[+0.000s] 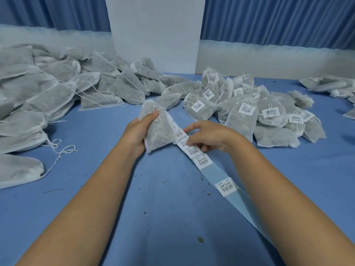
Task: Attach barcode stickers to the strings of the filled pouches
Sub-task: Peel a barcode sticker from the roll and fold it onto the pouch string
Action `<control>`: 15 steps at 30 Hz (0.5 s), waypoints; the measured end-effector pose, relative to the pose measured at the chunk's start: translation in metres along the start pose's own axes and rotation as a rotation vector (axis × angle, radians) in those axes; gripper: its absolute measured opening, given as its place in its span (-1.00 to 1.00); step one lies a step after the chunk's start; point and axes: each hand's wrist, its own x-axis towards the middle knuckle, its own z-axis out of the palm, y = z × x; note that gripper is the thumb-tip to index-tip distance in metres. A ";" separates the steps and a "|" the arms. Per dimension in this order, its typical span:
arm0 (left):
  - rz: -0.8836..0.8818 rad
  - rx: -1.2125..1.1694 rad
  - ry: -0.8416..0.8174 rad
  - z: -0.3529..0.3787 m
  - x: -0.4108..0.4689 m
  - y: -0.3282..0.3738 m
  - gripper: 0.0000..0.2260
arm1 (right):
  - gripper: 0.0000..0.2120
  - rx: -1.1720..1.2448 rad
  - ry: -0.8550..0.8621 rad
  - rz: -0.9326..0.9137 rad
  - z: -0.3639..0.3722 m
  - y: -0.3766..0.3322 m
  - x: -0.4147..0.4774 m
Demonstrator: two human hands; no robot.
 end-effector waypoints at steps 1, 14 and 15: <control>0.008 0.026 0.007 0.000 0.000 0.000 -0.82 | -0.68 0.030 0.031 -0.024 0.001 0.002 0.002; -0.334 0.582 -0.330 0.004 -0.027 0.014 -0.50 | -0.78 0.390 0.260 -0.164 0.028 0.002 0.026; -0.334 0.593 -0.331 0.007 -0.027 0.010 -0.54 | -0.77 0.378 0.251 -0.177 0.029 0.003 0.026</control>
